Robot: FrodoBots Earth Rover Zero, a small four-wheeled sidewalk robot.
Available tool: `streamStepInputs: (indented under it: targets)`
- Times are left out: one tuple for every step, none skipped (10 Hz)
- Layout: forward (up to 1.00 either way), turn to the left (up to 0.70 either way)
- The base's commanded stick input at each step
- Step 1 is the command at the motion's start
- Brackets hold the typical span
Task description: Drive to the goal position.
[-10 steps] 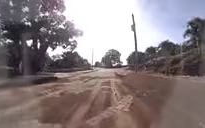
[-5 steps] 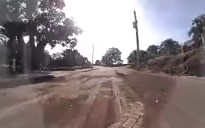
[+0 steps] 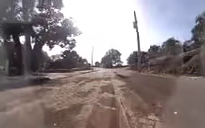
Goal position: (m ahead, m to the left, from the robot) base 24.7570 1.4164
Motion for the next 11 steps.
streamStepInputs:
  targets:
    - [1.00, 0.00]
    - [1.00, 0.00]
    - [1.00, 0.00]
    - [1.00, 0.00]
    - [1.00, 0.00]
    - [1.00, 0.00]
    - [1.00, 0.00]
    - [1.00, 0.00]
    - [1.00, 0.00]
    - [1.00, 0.00]
    - [1.00, 0.00]
